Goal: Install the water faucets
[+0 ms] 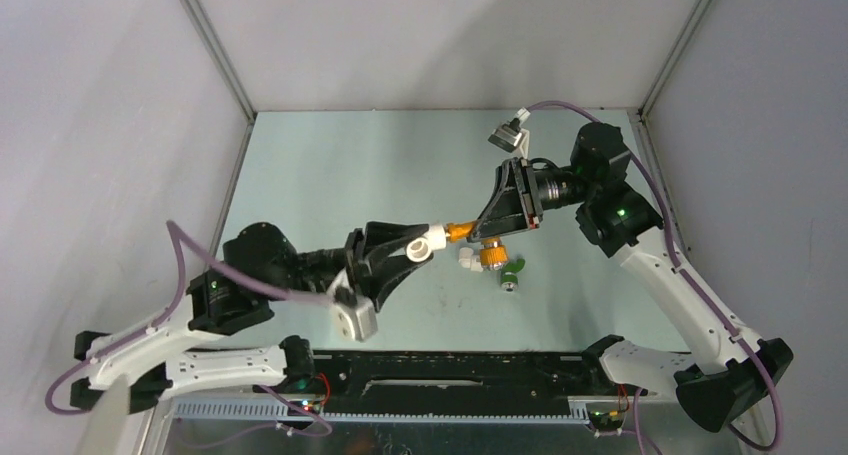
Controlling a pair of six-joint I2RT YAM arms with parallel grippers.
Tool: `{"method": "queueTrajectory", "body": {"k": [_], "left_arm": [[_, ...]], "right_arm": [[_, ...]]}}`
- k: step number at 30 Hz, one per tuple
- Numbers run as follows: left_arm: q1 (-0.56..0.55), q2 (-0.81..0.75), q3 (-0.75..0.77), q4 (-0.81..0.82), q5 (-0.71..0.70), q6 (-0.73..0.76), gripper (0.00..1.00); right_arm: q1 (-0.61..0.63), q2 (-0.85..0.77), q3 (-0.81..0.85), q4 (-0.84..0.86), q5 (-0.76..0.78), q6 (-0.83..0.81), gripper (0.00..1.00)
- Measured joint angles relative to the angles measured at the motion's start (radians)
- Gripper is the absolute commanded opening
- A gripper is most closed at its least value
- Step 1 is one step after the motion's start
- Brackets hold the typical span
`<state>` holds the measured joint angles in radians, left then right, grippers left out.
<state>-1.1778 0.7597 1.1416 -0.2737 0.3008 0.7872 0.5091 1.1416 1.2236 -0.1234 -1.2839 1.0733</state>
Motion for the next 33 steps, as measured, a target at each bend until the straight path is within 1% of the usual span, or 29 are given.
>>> {"method": "queueTrajectory", "body": {"k": [2,3,8,11,15,16,17,18,21,22,23,24,29,32,33], "left_arm": [[-0.082,0.008,0.02,-0.051,-0.08,0.18,0.0],[-0.105,0.013,0.027,-0.066,-0.104,0.228,0.0],[-0.283,0.055,0.071,-0.16,-0.329,0.555,0.0],[-0.355,0.067,0.071,-0.182,-0.447,0.714,0.0],[-0.391,0.079,0.071,-0.198,-0.542,0.835,0.01],[-0.394,0.08,0.071,-0.201,-0.558,0.851,0.05],[-0.397,0.08,0.071,-0.203,-0.57,0.865,0.11],[-0.399,0.08,0.07,-0.206,-0.583,0.874,0.23],[-0.401,0.075,0.063,-0.204,-0.609,0.88,0.61],[-0.401,0.074,0.062,-0.203,-0.613,0.879,0.86],[-0.401,0.07,0.059,-0.195,-0.621,0.864,0.98],[-0.401,0.069,0.057,-0.181,-0.628,0.858,0.99],[-0.403,0.048,0.035,-0.102,-0.634,0.73,1.0],[-0.403,0.008,0.011,-0.076,-0.629,0.603,1.0],[-0.403,-0.006,0.002,-0.058,-0.629,0.535,1.0]], "right_arm": [[0.002,0.0,0.0,0.01,-0.011,0.004,0.0],[0.001,0.0,0.0,0.013,-0.016,0.005,0.0],[-0.001,-0.001,0.001,0.035,-0.04,0.011,0.0],[-0.004,-0.001,0.001,0.045,-0.048,0.011,0.0],[-0.01,0.002,0.001,0.059,-0.048,0.01,0.0],[-0.011,0.003,0.001,0.061,-0.047,0.01,0.0],[-0.011,0.006,0.001,0.065,-0.046,0.01,0.0],[-0.011,0.008,0.001,0.068,-0.044,0.01,0.0],[-0.014,0.013,0.001,0.071,-0.035,0.01,0.0],[-0.015,0.014,0.001,0.071,-0.033,0.011,0.0],[-0.016,0.014,0.0,0.065,-0.018,0.014,0.0],[-0.016,0.016,0.0,0.051,-0.005,0.017,0.0],[-0.052,0.035,0.0,-0.014,0.038,0.004,0.0],[-0.077,0.034,0.0,-0.051,0.044,-0.021,0.0],[-0.085,0.034,0.0,-0.065,0.045,-0.034,0.0]]}}
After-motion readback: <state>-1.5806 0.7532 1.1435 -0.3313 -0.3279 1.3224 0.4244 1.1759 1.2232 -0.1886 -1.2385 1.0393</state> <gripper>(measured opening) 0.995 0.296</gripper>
